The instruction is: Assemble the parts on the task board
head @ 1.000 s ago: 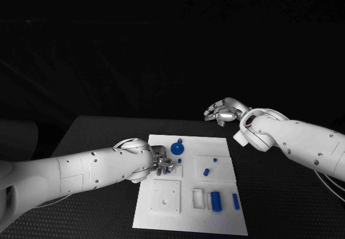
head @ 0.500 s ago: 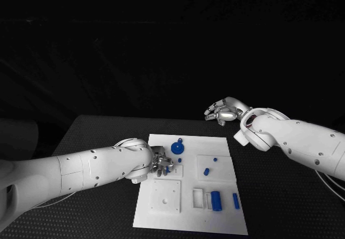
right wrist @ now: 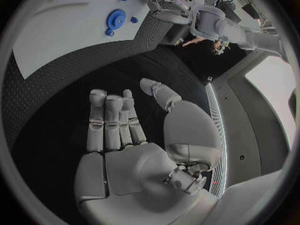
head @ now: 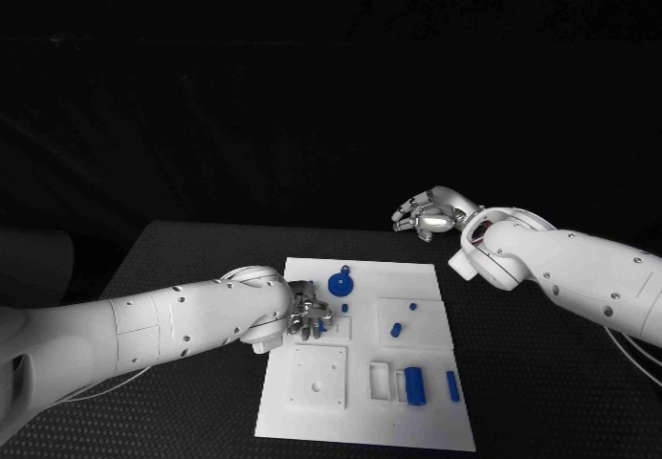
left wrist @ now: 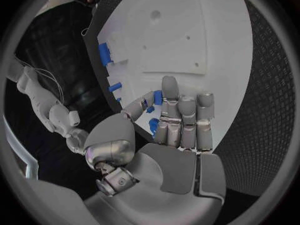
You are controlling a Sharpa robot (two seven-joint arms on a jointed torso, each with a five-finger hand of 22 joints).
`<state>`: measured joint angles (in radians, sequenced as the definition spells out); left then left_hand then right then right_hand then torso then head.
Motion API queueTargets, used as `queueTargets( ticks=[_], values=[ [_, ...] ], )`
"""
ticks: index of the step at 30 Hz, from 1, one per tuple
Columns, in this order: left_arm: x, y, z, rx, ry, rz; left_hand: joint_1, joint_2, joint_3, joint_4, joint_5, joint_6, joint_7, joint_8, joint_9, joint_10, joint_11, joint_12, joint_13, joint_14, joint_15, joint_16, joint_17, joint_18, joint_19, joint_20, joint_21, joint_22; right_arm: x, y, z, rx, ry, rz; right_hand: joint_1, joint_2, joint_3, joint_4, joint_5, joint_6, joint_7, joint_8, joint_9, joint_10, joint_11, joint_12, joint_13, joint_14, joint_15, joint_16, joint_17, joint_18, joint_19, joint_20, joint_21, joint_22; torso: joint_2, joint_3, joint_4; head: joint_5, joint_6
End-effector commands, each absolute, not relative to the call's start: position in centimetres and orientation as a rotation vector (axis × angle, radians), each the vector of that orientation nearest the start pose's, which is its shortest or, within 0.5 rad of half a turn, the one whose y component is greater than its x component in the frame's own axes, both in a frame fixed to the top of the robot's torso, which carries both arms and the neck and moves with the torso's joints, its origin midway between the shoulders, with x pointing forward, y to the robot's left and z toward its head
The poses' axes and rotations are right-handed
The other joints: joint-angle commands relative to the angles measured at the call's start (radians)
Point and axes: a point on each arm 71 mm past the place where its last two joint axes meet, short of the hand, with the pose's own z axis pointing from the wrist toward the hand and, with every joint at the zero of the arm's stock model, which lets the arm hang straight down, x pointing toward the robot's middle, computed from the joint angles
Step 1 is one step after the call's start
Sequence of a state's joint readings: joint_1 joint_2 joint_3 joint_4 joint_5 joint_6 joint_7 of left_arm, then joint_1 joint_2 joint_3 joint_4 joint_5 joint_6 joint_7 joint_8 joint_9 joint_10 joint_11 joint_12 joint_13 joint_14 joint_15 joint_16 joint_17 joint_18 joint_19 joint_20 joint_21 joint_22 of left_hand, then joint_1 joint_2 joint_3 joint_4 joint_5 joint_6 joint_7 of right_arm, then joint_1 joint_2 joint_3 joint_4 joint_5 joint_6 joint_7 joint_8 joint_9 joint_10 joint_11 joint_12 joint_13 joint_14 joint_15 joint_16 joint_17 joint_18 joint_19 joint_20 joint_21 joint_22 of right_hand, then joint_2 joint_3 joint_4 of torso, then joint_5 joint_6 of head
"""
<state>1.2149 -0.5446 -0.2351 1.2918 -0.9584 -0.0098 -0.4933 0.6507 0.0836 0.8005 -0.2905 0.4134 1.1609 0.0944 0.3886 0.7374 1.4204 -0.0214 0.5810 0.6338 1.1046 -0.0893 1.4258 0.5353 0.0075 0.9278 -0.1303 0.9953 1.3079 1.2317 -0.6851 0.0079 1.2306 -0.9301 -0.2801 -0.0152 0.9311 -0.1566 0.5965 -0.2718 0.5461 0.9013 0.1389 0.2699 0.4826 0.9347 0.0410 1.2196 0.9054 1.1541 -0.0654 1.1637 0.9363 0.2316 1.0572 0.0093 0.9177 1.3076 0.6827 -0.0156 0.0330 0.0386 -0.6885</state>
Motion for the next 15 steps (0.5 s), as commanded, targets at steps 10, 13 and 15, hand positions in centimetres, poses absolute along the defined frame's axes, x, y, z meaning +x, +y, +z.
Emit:
queueTargets(
  ticks=[10,13,15],
  values=[
    [47.36,12.34,-29.62,-0.089,2.432,-0.432,0.023,-0.028,0.037,0.042,-0.075,0.094,-0.098,0.002,0.004,0.025,-0.076,0.014,-0.007,0.088,-0.104,0.000,-0.007,0.016,0.006,-0.136,0.007,0.017,54.88,-20.93,-17.52,0.359,1.714,0.859,0.009,0.004,0.008,-0.001,0.005,0.000,0.009,0.004,0.001,-0.006,-0.004,0.005,-0.001,-0.002,-0.006,0.005,-0.002,0.030,0.006,0.002,-0.006,0.007,0.001,-0.0005,-0.0005,-0.004,-0.001],
    [47.41,12.37,-29.63,-0.072,2.430,-0.422,0.033,-0.058,0.029,0.062,-0.096,0.093,-0.097,0.002,0.004,0.024,-0.075,0.016,-0.010,0.086,-0.104,0.000,-0.008,0.016,0.006,-0.136,0.007,0.017,54.88,-20.97,-17.52,0.359,1.714,0.859,0.009,0.004,0.007,-0.001,0.005,0.000,0.009,0.005,0.001,-0.006,-0.004,0.006,-0.002,-0.002,-0.006,0.005,-0.002,0.030,0.006,0.002,-0.006,0.007,0.000,0.0000,0.0001,-0.004,-0.002],
    [47.42,12.34,-29.65,-0.067,2.433,-0.419,0.030,-0.069,-0.006,0.072,-0.095,0.091,-0.097,0.003,0.005,0.023,-0.074,0.018,-0.013,0.085,-0.103,0.001,-0.009,0.016,0.006,-0.136,0.009,0.018,54.88,-20.94,-17.52,0.359,1.715,0.859,0.009,0.003,0.007,-0.001,0.005,0.000,0.009,0.005,0.001,-0.006,-0.004,0.006,-0.002,-0.002,-0.006,0.005,-0.002,0.030,0.006,0.002,-0.006,0.007,0.000,0.0001,0.0003,-0.005,-0.002]
  ],
)
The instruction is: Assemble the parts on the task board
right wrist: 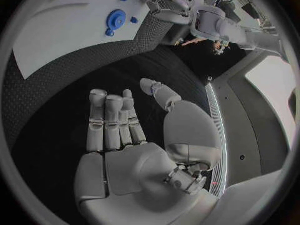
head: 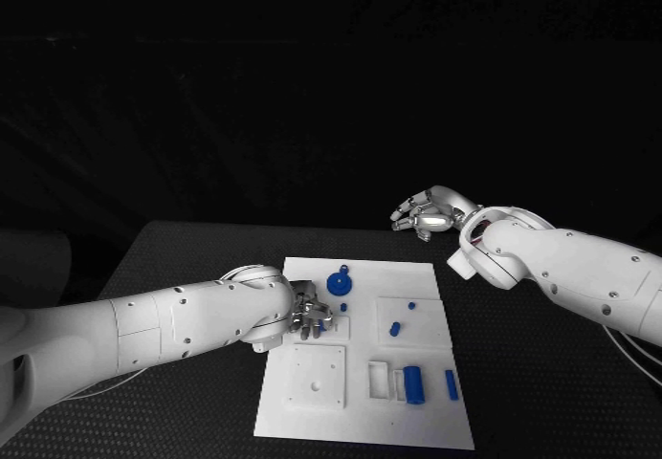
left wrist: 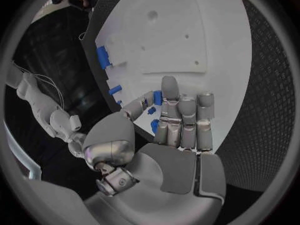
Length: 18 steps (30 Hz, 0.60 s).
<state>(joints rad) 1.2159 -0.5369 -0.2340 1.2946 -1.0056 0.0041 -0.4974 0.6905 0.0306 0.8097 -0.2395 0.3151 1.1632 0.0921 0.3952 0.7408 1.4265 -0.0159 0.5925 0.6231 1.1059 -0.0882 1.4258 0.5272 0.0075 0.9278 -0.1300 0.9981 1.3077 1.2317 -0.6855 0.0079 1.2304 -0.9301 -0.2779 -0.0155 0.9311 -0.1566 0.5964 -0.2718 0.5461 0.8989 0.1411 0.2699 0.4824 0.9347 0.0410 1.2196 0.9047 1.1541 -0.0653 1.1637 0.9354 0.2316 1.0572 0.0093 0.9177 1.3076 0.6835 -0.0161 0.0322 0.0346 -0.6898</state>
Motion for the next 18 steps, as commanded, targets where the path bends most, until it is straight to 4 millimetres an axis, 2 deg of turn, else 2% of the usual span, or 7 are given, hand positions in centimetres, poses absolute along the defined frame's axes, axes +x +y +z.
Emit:
queueTargets(
  ticks=[1,3,5,15,16,17,18],
  values=[
    [47.41,12.34,-29.66,-0.064,2.435,-0.420,-0.017,-0.007,-0.059,0.013,0.028,0.088,-0.094,-0.002,0.004,0.016,-0.079,0.008,-0.003,0.082,-0.103,0.002,-0.001,0.016,0.003,-0.136,0.007,0.019,54.89,-20.92,-17.53,0.359,1.715,0.859,0.008,0.003,0.007,-0.001,0.005,0.002,0.007,0.005,0.001,-0.006,-0.004,0.006,-0.001,-0.002,-0.006,0.005,-0.001,0.030,0.006,0.002,-0.006,0.007,-0.001,0.0006,0.0012,-0.001,-0.001],
    [47.42,12.32,-29.67,-0.063,2.436,-0.419,-0.017,-0.015,-0.072,0.018,0.022,0.087,-0.094,-0.002,0.004,0.015,-0.079,0.009,-0.005,0.081,-0.104,0.002,-0.001,0.016,0.001,-0.136,0.006,0.018,54.88,-20.89,-17.53,0.358,1.716,0.860,0.008,0.003,0.007,-0.001,0.005,0.002,0.007,0.005,0.001,-0.006,-0.004,0.006,-0.001,-0.002,-0.006,0.005,-0.001,0.030,0.006,0.002,-0.007,0.007,-0.001,0.0009,0.0007,-0.001,-0.001],
    [47.47,12.31,-29.66,-0.065,2.434,-0.419,-0.021,-0.027,-0.088,0.033,-0.001,0.087,-0.095,-0.002,0.004,0.015,-0.079,0.010,-0.007,0.081,-0.104,0.003,-0.002,0.016,0.000,-0.136,0.004,0.017,54.89,-20.91,-17.53,0.358,1.716,0.860,0.008,0.003,0.007,-0.001,0.005,0.002,0.007,0.005,0.001,-0.006,-0.004,0.006,-0.001,-0.002,-0.006,0.005,-0.001,0.030,0.005,0.002,-0.007,0.007,-0.001,0.0008,0.0007,-0.001,-0.001],
    [47.66,12.42,-29.66,-0.074,2.424,-0.414,-0.030,-0.047,-0.106,0.069,-0.025,0.088,-0.096,-0.002,0.003,0.015,-0.080,0.014,-0.010,0.081,-0.105,0.004,-0.003,0.018,0.000,-0.137,0.002,0.016,54.89,-20.95,-17.53,0.359,1.716,0.859,0.008,0.002,0.006,-0.001,0.006,0.002,0.007,0.005,0.001,-0.006,-0.004,0.006,-0.002,-0.003,-0.006,0.005,-0.001,0.030,0.005,0.002,-0.007,0.007,-0.001,0.0004,0.0005,-0.003,0.001],
    [47.68,12.45,-29.66,-0.074,2.424,-0.414,-0.032,-0.051,-0.108,0.075,-0.045,0.088,-0.096,-0.002,0.004,0.014,-0.080,0.015,-0.010,0.081,-0.105,0.005,-0.003,0.018,0.000,-0.137,0.001,0.016,54.89,-20.96,-17.53,0.359,1.716,0.859,0.008,0.002,0.006,-0.001,0.006,0.003,0.007,0.005,0.001,-0.006,-0.004,0.006,-0.002,-0.003,-0.006,0.005,-0.001,0.030,0.005,0.002,-0.007,0.007,-0.001,0.0004,0.0005,-0.003,0.001],
    [47.69,12.49,-29.66,-0.075,2.423,-0.413,-0.035,-0.060,-0.111,0.088,-0.087,0.088,-0.097,-0.001,0.004,0.014,-0.081,0.017,-0.011,0.081,-0.106,0.005,-0.003,0.019,-0.001,-0.137,0.000,0.016,54.89,-20.97,-17.54,0.359,1.716,0.859,0.008,0.002,0.006,-0.001,0.006,0.003,0.007,0.005,0.001,-0.006,-0.004,0.006,-0.002,-0.003,-0.006,0.005,-0.001,0.030,0.005,0.002,-0.007,0.007,-0.001,0.0004,0.0007,-0.003,0.001],
    [47.71,12.53,-29.66,-0.077,2.421,-0.412,-0.036,-0.063,-0.111,0.094,-0.094,0.088,-0.097,-0.001,0.004,0.014,-0.081,0.018,-0.012,0.081,-0.106,0.006,-0.003,0.019,-0.001,-0.137,0.000,0.016,54.88,-20.96,-17.54,0.359,1.717,0.859,0.008,0.002,0.006,-0.001,0.006,0.003,0.007,0.005,0.001,-0.006,-0.004,0.006,-0.002,-0.003,-0.006,0.005,-0.002,0.030,0.005,0.002,-0.007,0.007,-0.001,0.0005,0.0008,-0.004,0.001]
  ],
)
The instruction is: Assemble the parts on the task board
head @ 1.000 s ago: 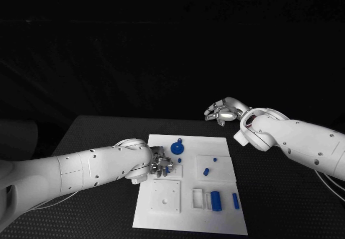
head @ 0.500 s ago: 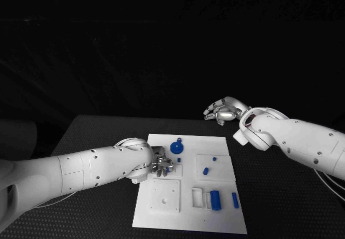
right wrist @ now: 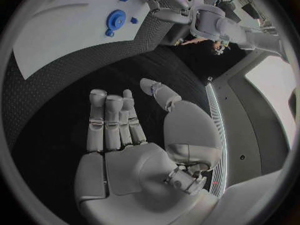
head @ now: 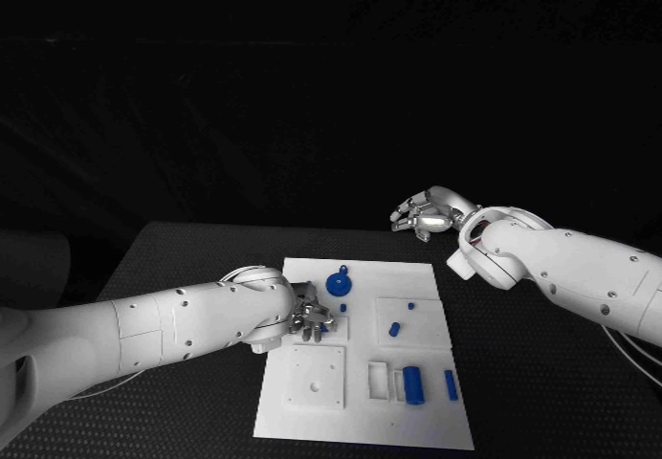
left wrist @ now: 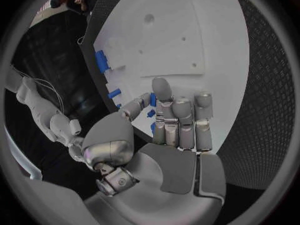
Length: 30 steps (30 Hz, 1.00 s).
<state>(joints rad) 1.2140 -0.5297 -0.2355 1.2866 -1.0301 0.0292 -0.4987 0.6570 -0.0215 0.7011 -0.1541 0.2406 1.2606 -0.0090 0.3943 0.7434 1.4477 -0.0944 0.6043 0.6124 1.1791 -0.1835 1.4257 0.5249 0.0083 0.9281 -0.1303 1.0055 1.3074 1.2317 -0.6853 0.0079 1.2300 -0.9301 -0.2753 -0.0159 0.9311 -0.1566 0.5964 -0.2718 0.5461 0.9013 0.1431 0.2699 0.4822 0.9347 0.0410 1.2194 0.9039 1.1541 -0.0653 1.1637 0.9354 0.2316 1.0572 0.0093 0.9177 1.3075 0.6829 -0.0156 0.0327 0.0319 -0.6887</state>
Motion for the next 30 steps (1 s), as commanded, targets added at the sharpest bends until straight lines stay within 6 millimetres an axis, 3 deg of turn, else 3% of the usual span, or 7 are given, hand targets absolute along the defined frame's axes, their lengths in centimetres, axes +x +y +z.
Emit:
queueTargets(
  ticks=[1,8,11,20,25,27,30],
  values=[
    [47.7,12.6,-29.7,-0.078,2.420,-0.409,-0.003,-0.011,-0.003,0.011,-0.023,-0.009,0.004,0.000,0.001,-0.007,-0.002,0.006,-0.001,0.008,-0.011,0.006,-0.001,0.018,-0.002,-0.137,-0.007,0.017,54.9,-21.0,-17.5,0.359,1.717,0.859,0.008,0.002,0.006,-0.001,0.006,0.000,0.005,0.005,0.002,-0.006,-0.004,0.006,-0.001,-0.003,-0.006,0.005,-0.002,0.030,0.005,0.002,-0.007,0.008,0.000,0.0000,0.0002,-0.001,0.001],
    [48.1,13.2,-29.7,-0.088,2.410,-0.392,-0.007,-0.026,-0.007,0.034,-0.059,-0.010,0.004,0.000,0.001,-0.009,-0.003,0.010,-0.003,0.007,-0.012,0.007,-0.002,0.020,-0.001,-0.138,-0.008,0.017,54.9,-21.0,-17.5,0.360,1.717,0.858,0.007,0.001,0.006,-0.001,0.006,0.000,0.005,0.005,0.002,-0.006,-0.004,0.007,-0.002,-0.003,-0.005,0.005,-0.002,0.030,0.005,0.003,-0.007,0.008,0.000,-0.0006,0.0002,-0.002,0.004],
    [48.2,13.3,-29.7,-0.089,2.412,-0.386,-0.005,-0.029,-0.009,0.043,-0.096,-0.010,0.004,0.001,0.002,-0.009,-0.003,0.013,-0.005,0.007,-0.012,0.008,-0.002,0.021,-0.002,-0.138,-0.008,0.018,54.9,-21.1,-17.5,0.360,1.717,0.858,0.006,0.001,0.005,-0.001,0.006,0.000,0.005,0.005,0.002,-0.006,-0.004,0.007,-0.002,-0.003,-0.005,0.005,-0.002,0.030,0.005,0.003,-0.007,0.008,0.000,-0.0011,-0.0002,-0.003,0.004],
    [48.3,13.7,-29.7,-0.098,2.408,-0.380,0.010,-0.036,-0.007,0.034,-0.106,-0.010,0.003,0.002,0.002,-0.010,-0.004,0.015,-0.006,0.007,-0.013,0.009,-0.002,0.022,-0.002,-0.139,-0.007,0.018,54.9,-21.1,-17.6,0.362,1.718,0.857,0.005,0.000,0.004,0.000,0.006,0.001,0.005,0.005,0.002,-0.006,-0.004,0.007,-0.003,-0.003,-0.005,0.005,-0.002,0.030,0.005,0.003,-0.007,0.008,0.000,-0.0009,0.0010,-0.004,0.003],
    [48.3,13.8,-29.7,-0.107,2.400,-0.382,0.020,-0.032,-0.006,0.032,-0.124,-0.013,0.005,0.001,0.002,-0.012,-0.003,0.015,-0.008,0.005,-0.013,0.007,-0.004,0.022,-0.002,-0.139,-0.007,0.018,54.9,-21.1,-17.6,0.362,1.718,0.856,0.004,0.000,0.004,0.000,0.006,0.001,0.005,0.005,0.002,-0.006,-0.004,0.008,-0.003,-0.003,-0.005,0.005,-0.002,0.030,0.005,0.003,-0.007,0.008,0.000,-0.0009,0.0006,-0.004,0.004],
    [48.2,13.8,-29.7,-0.113,2.406,-0.388,0.029,-0.018,-0.007,0.033,-0.167,-0.016,0.005,0.001,0.003,-0.013,-0.003,0.015,-0.010,0.004,-0.013,0.006,-0.005,0.022,-0.002,-0.139,-0.008,0.017,54.9,-21.2,-17.6,0.363,1.717,0.856,0.004,0.000,0.004,0.001,0.006,0.001,0.005,0.005,0.002,-0.006,-0.004,0.008,-0.003,-0.003,-0.005,0.005,-0.002,0.030,0.005,0.003,-0.008,0.008,0.000,-0.0007,0.0006,-0.003,0.003],
    [48.1,13.7,-29.7,-0.117,2.411,-0.397,0.045,-0.003,-0.004,0.032,-0.187,-0.022,0.008,-0.001,0.003,-0.016,-0.002,0.013,-0.013,0.002,-0.013,0.005,-0.007,0.022,-0.004,-0.138,-0.009,0.017,54.9,-21.2,-17.6,0.363,1.718,0.855,0.003,0.000,0.004,0.001,0.006,0.001,0.005,0.005,0.002,-0.006,-0.004,0.008,-0.003,-0.003,-0.005,0.005,-0.003,0.030,0.005,0.003,-0.008,0.008,0.000,-0.0007,0.0006,-0.003,0.003]
  ],
)
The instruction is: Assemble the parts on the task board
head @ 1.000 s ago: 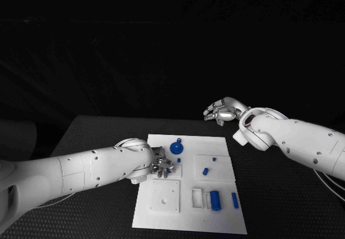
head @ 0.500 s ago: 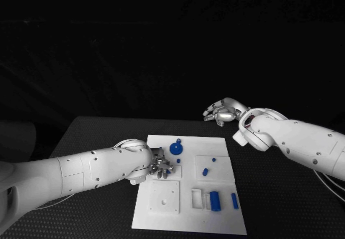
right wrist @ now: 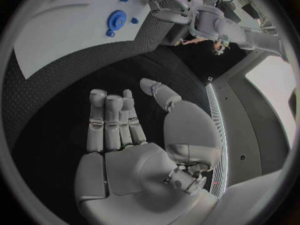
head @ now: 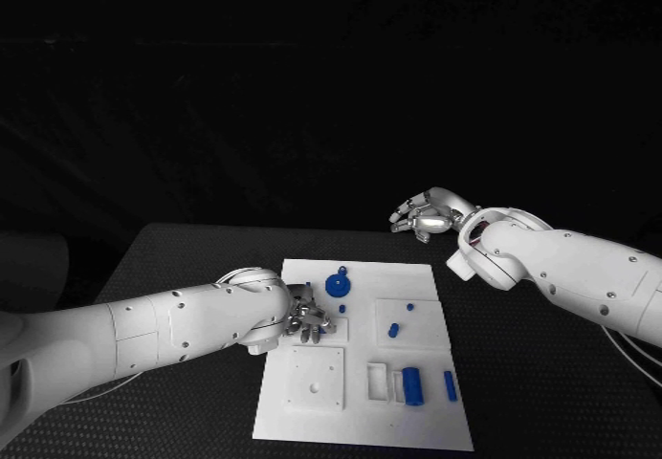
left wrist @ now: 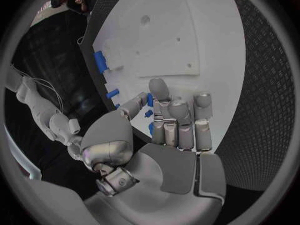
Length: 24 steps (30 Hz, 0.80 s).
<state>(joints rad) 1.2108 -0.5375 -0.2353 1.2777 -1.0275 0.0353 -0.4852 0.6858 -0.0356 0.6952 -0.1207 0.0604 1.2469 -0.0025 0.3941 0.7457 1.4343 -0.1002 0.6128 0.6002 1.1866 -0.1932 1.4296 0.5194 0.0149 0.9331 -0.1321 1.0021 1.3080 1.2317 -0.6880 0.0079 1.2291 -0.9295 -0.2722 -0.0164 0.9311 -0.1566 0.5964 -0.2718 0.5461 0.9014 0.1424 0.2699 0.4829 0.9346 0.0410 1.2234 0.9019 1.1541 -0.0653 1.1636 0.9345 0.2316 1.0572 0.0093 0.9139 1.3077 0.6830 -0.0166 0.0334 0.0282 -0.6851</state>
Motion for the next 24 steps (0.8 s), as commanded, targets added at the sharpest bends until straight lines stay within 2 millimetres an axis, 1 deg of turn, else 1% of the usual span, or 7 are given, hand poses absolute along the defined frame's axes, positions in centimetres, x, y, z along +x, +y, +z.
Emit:
queueTargets(
  ticks=[1,2,3,4,8,12,24],
  values=[
    [48.09,13.76,-29.69,-0.123,2.415,-0.402,0.026,0.019,0.004,0.000,-0.008,-0.014,0.003,-0.005,0.000,-0.003,0.005,0.003,-0.003,-0.007,-0.003,0.000,-0.002,0.015,-0.009,-0.136,-0.006,0.017,54.91,-21.20,-17.57,0.363,1.718,0.855,0.003,0.000,0.003,0.001,0.006,0.001,0.006,0.005,0.001,-0.006,-0.004,0.004,-0.002,-0.003,-0.005,0.005,-0.002,0.030,0.005,0.003,-0.004,0.008,0.000,0.0002,-0.0001,0.000,-0.001],
    [48.08,13.77,-29.69,-0.125,2.415,-0.404,0.030,0.023,0.005,-0.001,-0.008,-0.016,0.004,-0.006,0.000,-0.003,0.005,0.003,-0.003,-0.008,-0.003,-0.001,-0.002,0.015,-0.009,-0.136,-0.006,0.017,54.91,-21.20,-17.57,0.363,1.718,0.855,0.003,0.000,0.003,0.001,0.006,0.001,0.006,0.005,0.001,-0.006,-0.004,0.004,-0.002,-0.003,-0.005,0.005,-0.002,0.030,0.005,0.003,-0.004,0.008,0.000,0.0004,-0.0002,0.000,-0.001],
    [48.07,13.78,-29.69,-0.126,2.416,-0.406,0.044,0.037,0.010,-0.003,-0.008,-0.021,0.006,-0.009,0.000,-0.004,0.006,0.002,-0.004,-0.010,-0.002,-0.001,-0.002,0.015,-0.011,-0.136,-0.006,0.017,54.92,-21.20,-17.57,0.363,1.718,0.855,0.003,0.000,0.003,0.001,0.006,0.001,0.006,0.005,0.001,-0.006,-0.004,0.004,-0.002,-0.003,-0.005,0.005,-0.002,0.030,0.005,0.003,-0.004,0.008,0.000,0.0004,-0.0003,0.000,-0.001],
    [48.07,13.83,-29.68,-0.135,2.415,-0.411,0.050,0.043,0.012,-0.003,-0.008,-0.024,0.007,-0.011,-0.001,-0.005,0.007,0.001,-0.005,-0.011,-0.002,-0.002,-0.003,0.014,-0.011,-0.136,-0.006,0.017,54.91,-21.25,-17.57,0.364,1.718,0.854,0.003,0.000,0.003,0.001,0.006,0.001,0.006,0.005,0.001,-0.006,-0.004,0.004,-0.002,-0.003,-0.006,0.005,-0.002,0.030,0.005,0.003,-0.004,0.008,0.000,0.0008,-0.0003,0.000,-0.001],
    [48.15,13.89,-29.63,-0.149,2.405,-0.418,0.060,0.049,0.010,0.000,-0.008,-0.039,0.013,-0.019,-0.002,-0.013,0.010,-0.004,-0.009,-0.018,0.001,-0.006,-0.005,0.012,-0.016,-0.134,-0.008,0.017,54.92,-21.27,-17.57,0.364,1.718,0.854,0.003,0.000,0.003,0.001,0.006,0.001,0.006,0.005,0.001,-0.006,-0.004,0.004,-0.002,-0.003,-0.006,0.005,-0.002,0.030,0.005,0.003,-0.004,0.008,0.000,0.0008,0.0001,0.000,-0.001],
    [48.19,13.92,-29.60,-0.157,2.401,-0.424,0.063,0.067,0.007,0.011,-0.009,-0.055,0.018,-0.027,-0.003,-0.019,0.013,-0.007,-0.012,-0.023,0.003,-0.009,-0.007,0.010,-0.018,-0.132,-0.010,0.016,54.92,-21.22,-17.57,0.363,1.718,0.855,0.003,0.001,0.003,0.001,0.006,0.001,0.006,0.005,0.001,-0.006,-0.004,0.005,-0.002,-0.003,-0.006,0.006,-0.002,0.030,0.006,0.003,-0.004,0.009,0.000,0.0006,-0.0002,0.000,0.000],
    [48.65,14.55,-29.64,-0.195,2.407,-0.421,0.067,0.083,0.003,0.018,-0.012,-0.069,0.022,-0.031,0.001,-0.026,0.014,-0.008,-0.012,-0.027,0.004,-0.009,-0.007,0.010,-0.021,-0.132,-0.009,0.017,54.95,-21.29,-17.60,0.364,1.720,0.853,0.003,0.001,0.003,0.001,0.007,0.001,0.006,0.005,0.001,-0.005,-0.004,0.005,-0.003,-0.003,-0.006,0.006,-0.002,0.030,0.006,0.003,-0.004,0.009,0.000,0.0003,-0.0002,0.001,0.000]
  ],
)
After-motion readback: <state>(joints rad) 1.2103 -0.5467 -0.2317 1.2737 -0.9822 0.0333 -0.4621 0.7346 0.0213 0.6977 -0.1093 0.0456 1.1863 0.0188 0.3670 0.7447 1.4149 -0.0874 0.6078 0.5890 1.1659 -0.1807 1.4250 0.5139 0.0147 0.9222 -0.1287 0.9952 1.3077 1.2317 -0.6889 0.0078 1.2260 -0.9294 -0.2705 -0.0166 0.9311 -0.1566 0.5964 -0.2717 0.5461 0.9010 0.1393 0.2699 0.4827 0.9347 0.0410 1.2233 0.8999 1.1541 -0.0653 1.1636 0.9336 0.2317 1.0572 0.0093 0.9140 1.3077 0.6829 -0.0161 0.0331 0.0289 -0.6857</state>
